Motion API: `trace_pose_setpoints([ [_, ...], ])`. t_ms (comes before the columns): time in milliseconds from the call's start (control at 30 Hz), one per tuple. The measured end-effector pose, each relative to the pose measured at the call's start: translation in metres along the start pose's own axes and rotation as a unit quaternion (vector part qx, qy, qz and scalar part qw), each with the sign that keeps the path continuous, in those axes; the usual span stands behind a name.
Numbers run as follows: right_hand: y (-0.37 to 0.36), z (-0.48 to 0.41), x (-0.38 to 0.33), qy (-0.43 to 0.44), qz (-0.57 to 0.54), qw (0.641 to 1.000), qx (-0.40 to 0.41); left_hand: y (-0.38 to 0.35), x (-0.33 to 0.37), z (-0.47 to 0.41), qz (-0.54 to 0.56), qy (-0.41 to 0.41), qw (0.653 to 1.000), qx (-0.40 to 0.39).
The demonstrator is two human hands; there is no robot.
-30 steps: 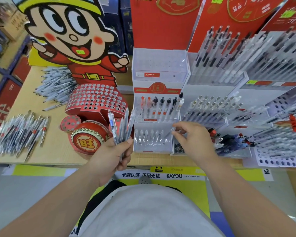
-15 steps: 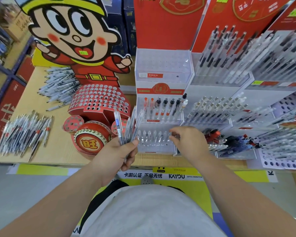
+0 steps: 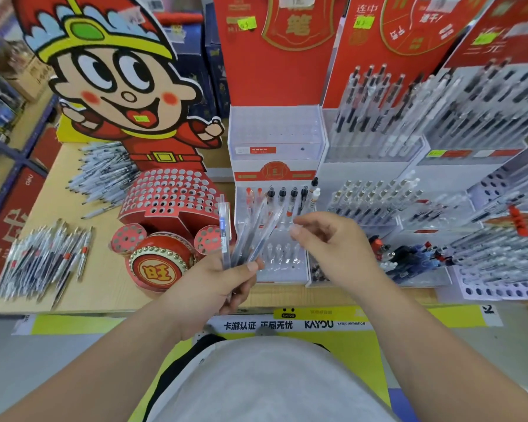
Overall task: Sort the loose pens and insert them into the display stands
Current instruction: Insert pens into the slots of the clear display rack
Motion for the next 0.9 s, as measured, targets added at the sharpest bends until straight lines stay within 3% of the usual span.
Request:
trace_pose_setpoints([
  [67, 0.004, 0.009, -0.015, -0.020, -0.130, 0.991, -0.012, -0.007, 0.004, -0.002, -0.024, 0.004, 1.000, -0.006],
  [133, 0.008, 0.015, -0.021, -0.024, -0.179, 0.984, -0.004, -0.014, 0.008, -0.004, -0.038, 0.005, 0.999, -0.014],
  [367, 0.008, 0.018, -0.003, -0.062, -0.224, 0.972, 0.026, -0.025, 0.010, -0.005, -0.043, 0.010, 0.998, -0.035],
  [567, 0.033, 0.010, 0.013, -0.068, -0.255, 0.962, 0.063, -0.003, -0.005, -0.009, -0.017, 0.027, 0.998, 0.048],
  [667, 0.049, 0.003, 0.022, -0.041, -0.204, 0.975, 0.080, 0.010, -0.018, -0.011, -0.021, 0.043, 0.996, 0.071],
  [900, 0.034, -0.009, 0.040, 0.013, 0.077, 0.993, 0.091, 0.026, -0.040, -0.005, -0.012, 0.059, 0.991, 0.117],
])
Point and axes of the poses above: each hand's wrist, its own z-axis away from the middle knuckle, its own y-axis out of the back of the hand, x = y × z, the point moved 7 cm from there along -z, towards the middle knuckle, and after that the axes turned 8 degrees about -y, right-handed, at the moved point
